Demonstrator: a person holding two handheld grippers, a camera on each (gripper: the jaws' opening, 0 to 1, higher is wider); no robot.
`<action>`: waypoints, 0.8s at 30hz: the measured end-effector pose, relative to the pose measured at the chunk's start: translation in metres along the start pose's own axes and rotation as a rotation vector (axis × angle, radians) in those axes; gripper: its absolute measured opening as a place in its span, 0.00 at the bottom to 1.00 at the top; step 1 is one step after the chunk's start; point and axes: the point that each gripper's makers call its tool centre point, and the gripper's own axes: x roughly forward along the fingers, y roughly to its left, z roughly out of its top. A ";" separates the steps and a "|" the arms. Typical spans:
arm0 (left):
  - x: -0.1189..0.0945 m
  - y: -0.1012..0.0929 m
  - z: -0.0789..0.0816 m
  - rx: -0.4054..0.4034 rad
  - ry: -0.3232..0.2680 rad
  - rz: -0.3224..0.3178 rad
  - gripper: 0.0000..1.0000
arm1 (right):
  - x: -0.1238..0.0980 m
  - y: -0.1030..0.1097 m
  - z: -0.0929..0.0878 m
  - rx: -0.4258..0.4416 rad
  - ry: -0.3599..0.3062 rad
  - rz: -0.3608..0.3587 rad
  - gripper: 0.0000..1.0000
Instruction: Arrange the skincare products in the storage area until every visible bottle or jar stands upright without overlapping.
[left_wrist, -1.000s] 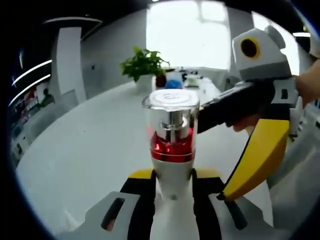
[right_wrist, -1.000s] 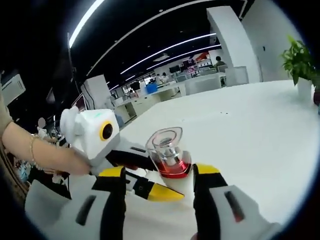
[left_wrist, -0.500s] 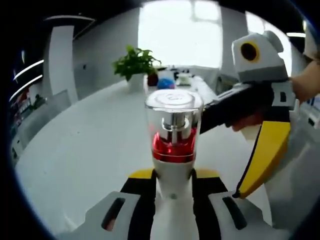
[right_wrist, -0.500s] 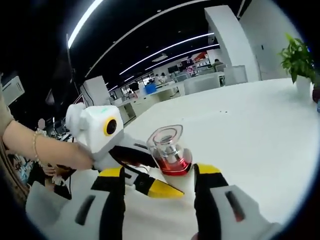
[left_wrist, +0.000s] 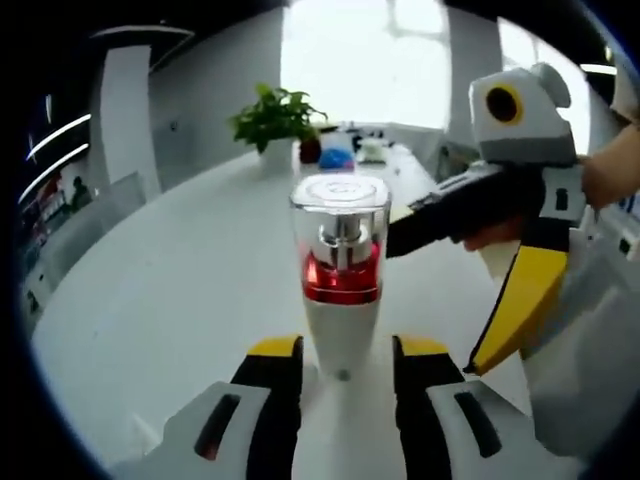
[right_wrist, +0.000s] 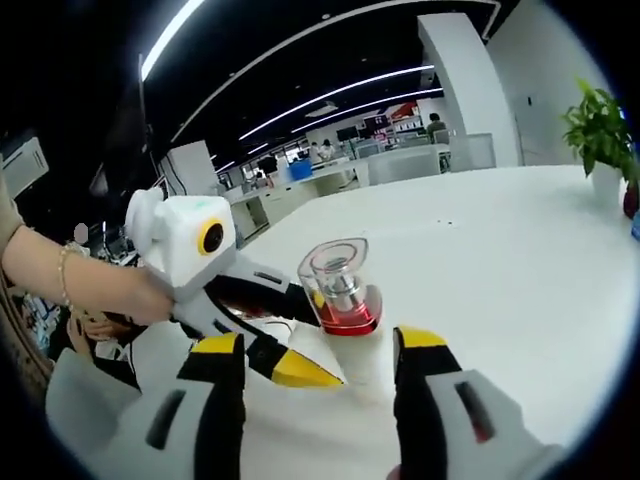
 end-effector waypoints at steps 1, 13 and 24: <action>-0.003 0.000 0.000 -0.007 -0.004 0.006 0.33 | -0.001 0.001 0.000 -0.002 -0.001 0.001 0.61; -0.045 -0.013 -0.013 -0.128 -0.035 0.070 0.45 | -0.010 0.010 -0.002 0.003 -0.003 -0.003 0.69; -0.085 -0.022 -0.033 -0.261 -0.050 0.160 0.63 | -0.022 0.028 -0.004 -0.014 -0.003 0.018 0.77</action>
